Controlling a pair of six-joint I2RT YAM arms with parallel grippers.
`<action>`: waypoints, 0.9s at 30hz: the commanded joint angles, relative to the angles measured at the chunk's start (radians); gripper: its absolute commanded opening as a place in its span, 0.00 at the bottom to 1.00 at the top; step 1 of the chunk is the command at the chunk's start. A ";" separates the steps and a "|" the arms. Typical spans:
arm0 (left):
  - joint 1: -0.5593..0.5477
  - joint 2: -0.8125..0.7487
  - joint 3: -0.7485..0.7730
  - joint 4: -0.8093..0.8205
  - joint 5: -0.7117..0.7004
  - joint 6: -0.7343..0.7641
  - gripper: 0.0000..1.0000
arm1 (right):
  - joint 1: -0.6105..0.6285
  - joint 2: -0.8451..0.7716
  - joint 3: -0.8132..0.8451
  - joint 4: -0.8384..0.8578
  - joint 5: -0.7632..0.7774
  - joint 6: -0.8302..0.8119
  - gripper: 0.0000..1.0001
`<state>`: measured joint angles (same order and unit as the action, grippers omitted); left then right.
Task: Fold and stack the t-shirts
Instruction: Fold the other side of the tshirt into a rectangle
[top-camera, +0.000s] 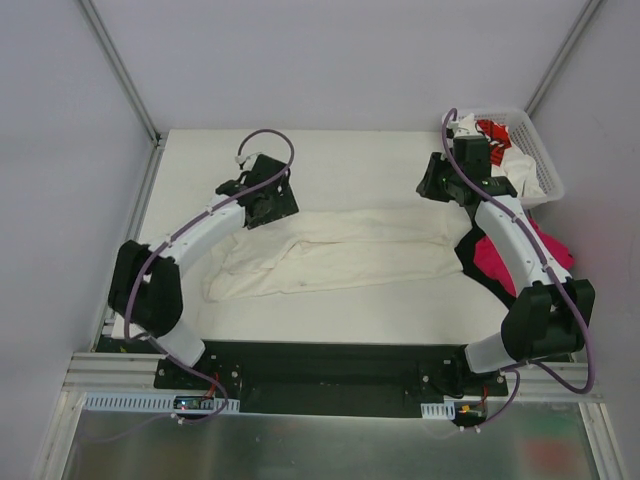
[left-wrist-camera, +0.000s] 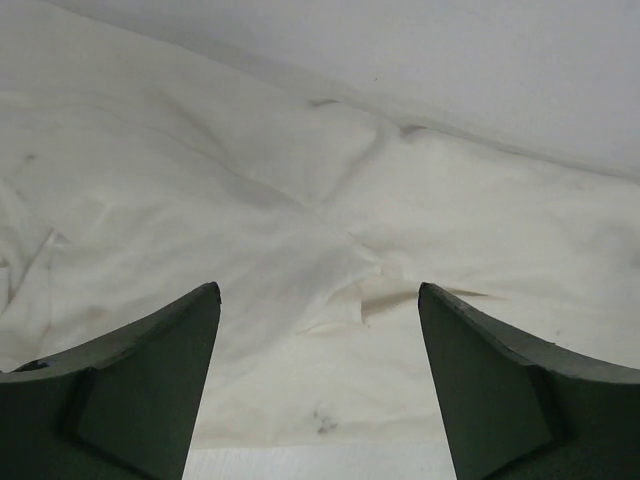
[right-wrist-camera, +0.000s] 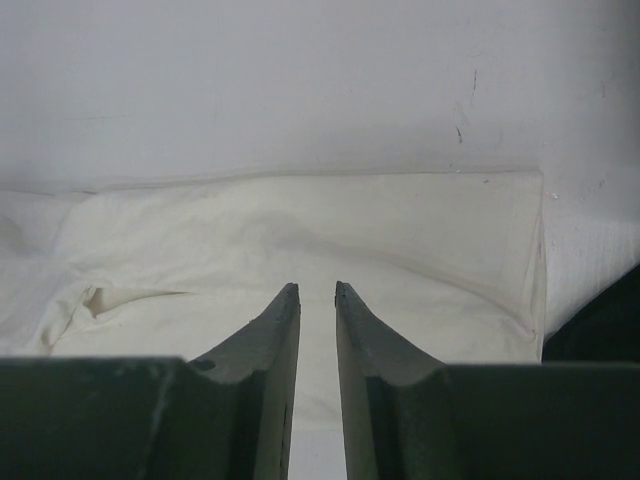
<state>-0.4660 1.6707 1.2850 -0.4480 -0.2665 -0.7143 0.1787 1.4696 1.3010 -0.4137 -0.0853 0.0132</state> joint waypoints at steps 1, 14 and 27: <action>0.006 -0.202 -0.030 -0.049 -0.051 0.033 0.79 | -0.005 -0.020 -0.002 0.038 -0.036 0.019 0.23; -0.045 -0.280 -0.106 -0.284 -0.020 0.094 0.72 | -0.005 -0.074 -0.042 0.041 -0.030 0.021 0.22; -0.186 -0.115 0.108 -0.463 -0.210 0.489 0.76 | -0.004 -0.058 -0.054 0.075 -0.067 0.056 0.22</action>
<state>-0.6235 1.5406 1.3197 -0.8734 -0.4084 -0.4194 0.1791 1.4372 1.2514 -0.3824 -0.1299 0.0467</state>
